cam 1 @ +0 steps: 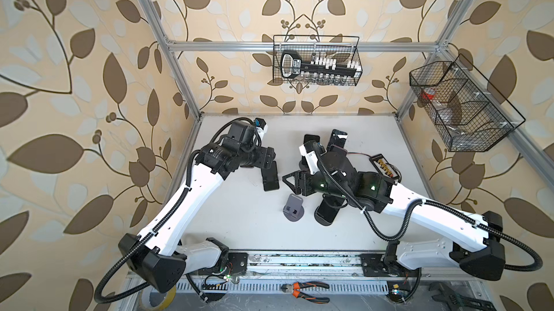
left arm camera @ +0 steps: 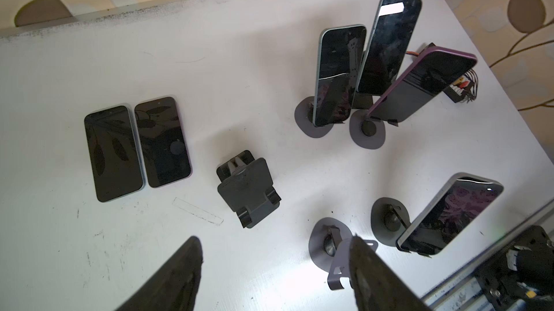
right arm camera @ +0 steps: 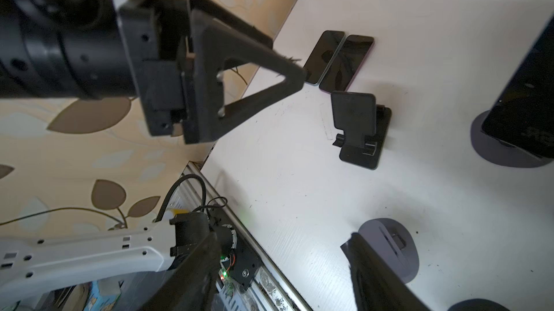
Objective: Remove the phone from the phone stand
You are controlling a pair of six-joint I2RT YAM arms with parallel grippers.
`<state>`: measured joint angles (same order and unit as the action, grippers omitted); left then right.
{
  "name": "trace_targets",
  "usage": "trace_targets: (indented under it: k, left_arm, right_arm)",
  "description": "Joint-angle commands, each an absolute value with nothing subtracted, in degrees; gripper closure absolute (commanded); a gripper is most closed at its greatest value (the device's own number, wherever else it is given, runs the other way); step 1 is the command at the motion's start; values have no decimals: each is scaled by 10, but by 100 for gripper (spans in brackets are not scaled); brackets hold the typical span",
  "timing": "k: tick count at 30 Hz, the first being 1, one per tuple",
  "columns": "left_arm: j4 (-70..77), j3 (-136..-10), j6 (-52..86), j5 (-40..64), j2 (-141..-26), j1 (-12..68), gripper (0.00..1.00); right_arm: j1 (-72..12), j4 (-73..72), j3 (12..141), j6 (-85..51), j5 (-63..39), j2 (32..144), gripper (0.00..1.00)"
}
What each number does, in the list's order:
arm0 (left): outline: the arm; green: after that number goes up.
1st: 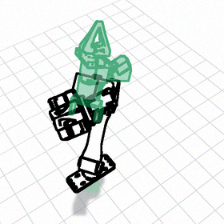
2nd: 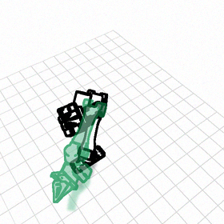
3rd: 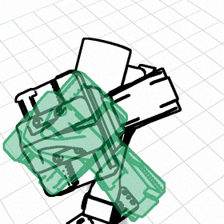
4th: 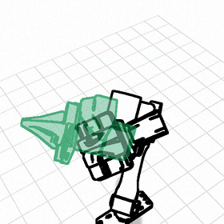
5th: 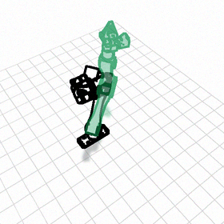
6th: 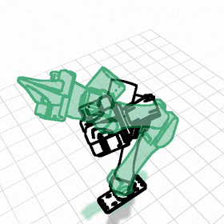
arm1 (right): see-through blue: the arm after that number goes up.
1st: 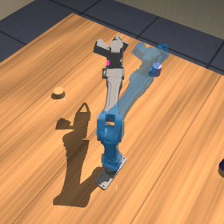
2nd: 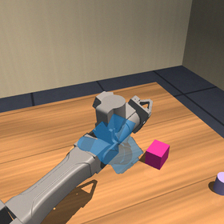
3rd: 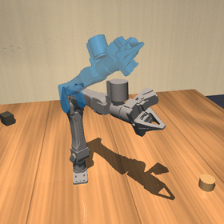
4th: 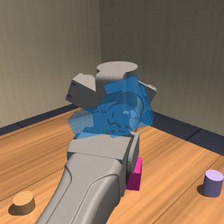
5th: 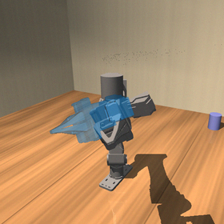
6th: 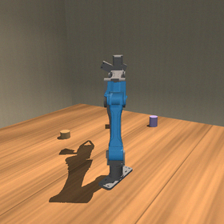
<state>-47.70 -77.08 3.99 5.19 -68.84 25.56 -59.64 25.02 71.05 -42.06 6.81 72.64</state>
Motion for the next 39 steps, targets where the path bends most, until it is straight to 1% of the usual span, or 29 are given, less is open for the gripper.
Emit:
trace_targets:
  k: [1,11,19,30,39]
  left_arm:
    - [-438,-756,21,76,-655,262,23]
    - [-419,-742,11,101,-628,291,23]
    - [-397,-742,25,59,-640,353,24]
    - [-379,-760,17,31,-671,413,24]
    - [-368,-771,5,41,-690,438,24]
  right_arm:
    - [-599,246,694,-458,140,705,31]
    - [-599,259,664,-481,157,672,30]
    - [-599,289,661,-471,174,645,30]
    - [-599,318,648,-470,198,620,30]
    - [-599,333,650,-467,231,614,30]
